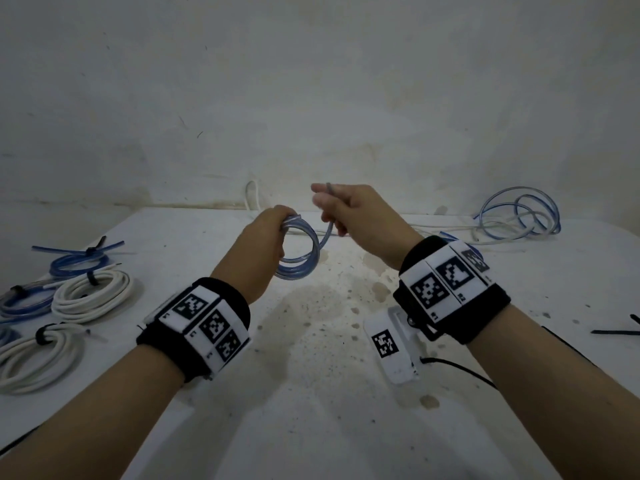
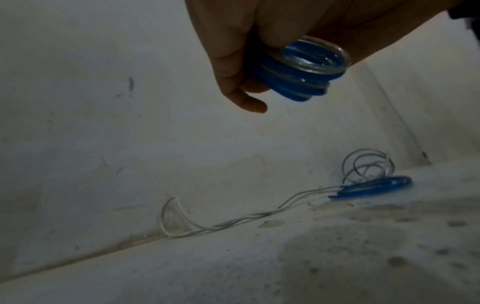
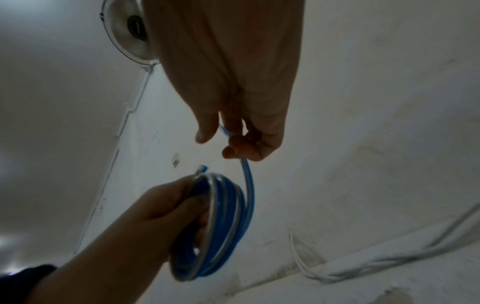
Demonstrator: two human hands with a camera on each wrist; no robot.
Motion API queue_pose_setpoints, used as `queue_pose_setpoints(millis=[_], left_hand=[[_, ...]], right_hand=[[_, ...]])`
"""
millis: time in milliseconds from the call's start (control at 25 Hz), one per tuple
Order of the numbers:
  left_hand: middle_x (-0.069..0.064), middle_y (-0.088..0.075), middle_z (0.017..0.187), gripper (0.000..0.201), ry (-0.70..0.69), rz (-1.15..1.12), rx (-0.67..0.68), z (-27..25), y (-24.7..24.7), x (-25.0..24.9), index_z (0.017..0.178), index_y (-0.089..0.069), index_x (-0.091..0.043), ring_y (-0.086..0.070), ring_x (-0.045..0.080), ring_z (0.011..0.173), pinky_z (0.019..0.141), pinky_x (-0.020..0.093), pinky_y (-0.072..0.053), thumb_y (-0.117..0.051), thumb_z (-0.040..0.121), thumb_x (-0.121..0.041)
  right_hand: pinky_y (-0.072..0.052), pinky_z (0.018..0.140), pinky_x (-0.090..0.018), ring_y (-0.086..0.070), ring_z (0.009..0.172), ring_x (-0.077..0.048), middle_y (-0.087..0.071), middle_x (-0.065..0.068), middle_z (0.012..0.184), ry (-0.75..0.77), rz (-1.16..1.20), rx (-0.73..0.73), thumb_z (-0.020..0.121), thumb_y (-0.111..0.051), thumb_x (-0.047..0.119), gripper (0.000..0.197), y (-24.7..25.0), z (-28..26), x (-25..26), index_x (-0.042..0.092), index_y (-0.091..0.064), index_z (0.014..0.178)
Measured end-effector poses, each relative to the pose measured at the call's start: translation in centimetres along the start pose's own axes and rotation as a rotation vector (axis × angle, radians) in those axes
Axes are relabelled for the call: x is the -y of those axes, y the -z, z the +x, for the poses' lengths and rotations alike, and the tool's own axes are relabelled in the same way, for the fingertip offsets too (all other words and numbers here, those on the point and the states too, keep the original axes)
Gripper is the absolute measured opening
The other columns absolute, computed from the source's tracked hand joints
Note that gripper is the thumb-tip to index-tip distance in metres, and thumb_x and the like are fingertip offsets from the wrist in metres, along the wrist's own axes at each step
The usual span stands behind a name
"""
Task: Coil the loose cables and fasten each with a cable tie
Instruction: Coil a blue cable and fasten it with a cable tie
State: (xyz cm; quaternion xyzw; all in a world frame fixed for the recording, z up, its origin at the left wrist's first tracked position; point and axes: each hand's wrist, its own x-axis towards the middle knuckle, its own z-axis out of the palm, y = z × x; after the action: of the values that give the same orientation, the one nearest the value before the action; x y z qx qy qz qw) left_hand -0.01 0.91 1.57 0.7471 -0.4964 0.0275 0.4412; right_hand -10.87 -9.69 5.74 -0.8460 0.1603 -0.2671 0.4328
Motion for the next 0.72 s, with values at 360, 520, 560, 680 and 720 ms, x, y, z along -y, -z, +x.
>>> queue_pose_setpoints(millis=[360, 520, 560, 680, 720], left_hand=[[-0.002, -0.045, 0.077, 0.023, 0.021, -0.076, -0.141, 0.2, -0.8, 0.4, 0.104, -0.048, -0.011, -0.051, 0.028, 0.075, 0.07, 0.041, -0.049, -0.031, 0.094, 0.001], [-0.003, -0.046, 0.076, 0.02, -0.023, -0.03, -0.079, -0.1, -0.7, 1.2, 0.105, -0.049, -0.01, -0.049, 0.026, 0.073, 0.072, 0.051, -0.05, -0.032, 0.096, -0.003], [0.0, -0.047, 0.078, 0.018, 0.001, -0.068, -0.083, -0.2, -0.5, 1.5, 0.102, -0.048, -0.012, -0.05, 0.027, 0.074, 0.069, 0.049, -0.052, -0.033, 0.096, -0.005], [-0.002, -0.047, 0.076, 0.016, 0.057, -0.146, -0.115, -0.4, 0.0, 2.2, 0.101, -0.046, -0.013, -0.053, 0.028, 0.071, 0.053, 0.028, -0.055, -0.033, 0.098, -0.006], [-0.003, -0.046, 0.074, 0.017, 0.054, -0.149, -0.114, -0.5, 0.0, 2.2, 0.103, -0.047, -0.012, -0.052, 0.026, 0.068, 0.051, 0.024, -0.054, -0.033, 0.098, -0.006]], right_hand=[[-0.036, 0.067, -0.029, -0.039, 0.084, -0.022, -0.037, -0.015, 0.11, -0.043, -0.58, 0.114, 0.097, -0.036, 0.009, 0.035, -3.7, -0.5, -0.6, 0.001, -0.036, 0.131], [-0.033, 0.056, -0.022, -0.04, 0.076, -0.024, -0.036, -0.002, 0.096, -0.045, -0.525, 0.169, 0.095, -0.039, 0.008, 0.024, -3.6, -0.3, -0.8, 0.003, -0.046, 0.117], [-0.036, 0.056, -0.023, -0.044, 0.07, -0.022, -0.043, -0.003, 0.087, -0.027, -0.403, 0.192, 0.094, -0.043, 0.007, 0.017, -3.3, -0.4, -0.9, 0.003, -0.051, 0.109], [-0.053, 0.063, -0.019, -0.059, 0.059, -0.01, -0.059, -0.005, 0.07, -0.082, 0.18, 0.129, 0.087, -0.058, 0.0, 0.028, -2.0, -0.8, -0.9, 0.002, -0.058, 0.115], [-0.054, 0.061, -0.017, -0.061, 0.057, -0.008, -0.062, -0.006, 0.068, -0.089, 0.263, 0.085, 0.084, -0.062, 0.0, 0.027, -1.6, -0.8, -0.9, 0.003, -0.06, 0.111]])
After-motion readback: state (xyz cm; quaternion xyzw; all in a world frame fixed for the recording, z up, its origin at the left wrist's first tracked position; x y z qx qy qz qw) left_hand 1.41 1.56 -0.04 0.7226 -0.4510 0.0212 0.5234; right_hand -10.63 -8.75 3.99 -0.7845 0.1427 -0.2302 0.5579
